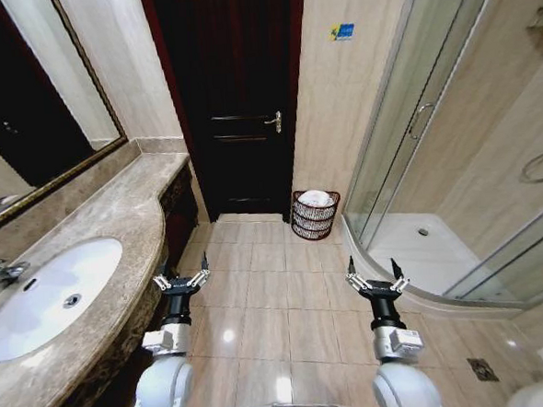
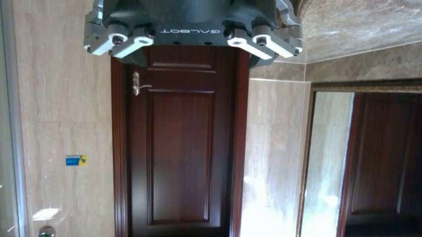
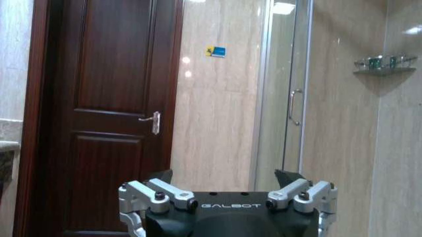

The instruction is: Discard the used towel into the hamper.

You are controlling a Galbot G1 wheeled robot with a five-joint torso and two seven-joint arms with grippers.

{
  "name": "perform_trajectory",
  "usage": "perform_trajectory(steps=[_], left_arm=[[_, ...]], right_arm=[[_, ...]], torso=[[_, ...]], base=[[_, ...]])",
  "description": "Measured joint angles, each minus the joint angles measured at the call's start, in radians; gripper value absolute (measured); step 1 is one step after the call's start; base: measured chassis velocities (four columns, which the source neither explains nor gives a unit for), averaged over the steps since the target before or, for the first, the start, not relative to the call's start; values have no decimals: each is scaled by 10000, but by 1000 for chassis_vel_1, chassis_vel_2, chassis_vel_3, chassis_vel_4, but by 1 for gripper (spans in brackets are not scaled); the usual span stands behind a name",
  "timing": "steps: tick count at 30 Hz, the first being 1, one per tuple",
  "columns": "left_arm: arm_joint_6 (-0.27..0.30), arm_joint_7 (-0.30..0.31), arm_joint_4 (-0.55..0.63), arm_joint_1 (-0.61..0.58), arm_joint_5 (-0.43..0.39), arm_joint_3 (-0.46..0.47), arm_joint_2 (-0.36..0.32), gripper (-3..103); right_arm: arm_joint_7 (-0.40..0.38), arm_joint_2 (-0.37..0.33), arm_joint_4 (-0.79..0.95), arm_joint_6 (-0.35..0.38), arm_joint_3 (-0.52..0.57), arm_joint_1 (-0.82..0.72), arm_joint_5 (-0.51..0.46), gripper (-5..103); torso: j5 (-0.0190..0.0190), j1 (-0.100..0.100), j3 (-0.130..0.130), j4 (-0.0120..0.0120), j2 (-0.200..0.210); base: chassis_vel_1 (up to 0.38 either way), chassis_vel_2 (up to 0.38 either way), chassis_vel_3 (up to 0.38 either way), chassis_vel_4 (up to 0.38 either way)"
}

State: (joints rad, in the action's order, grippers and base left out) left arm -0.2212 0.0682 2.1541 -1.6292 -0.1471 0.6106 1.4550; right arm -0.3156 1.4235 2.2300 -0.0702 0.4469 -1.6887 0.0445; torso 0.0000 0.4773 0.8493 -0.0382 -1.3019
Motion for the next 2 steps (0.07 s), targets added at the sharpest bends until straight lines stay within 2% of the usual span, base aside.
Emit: perform_trajectory(steps=[2], left_arm=[[0, 0, 0, 0, 0, 0, 0, 100]], right_arm=[[0, 0, 0, 0, 1, 0, 0, 100]], torso=[[0, 0, 0, 0, 0]], base=[[0, 0, 0, 0]])
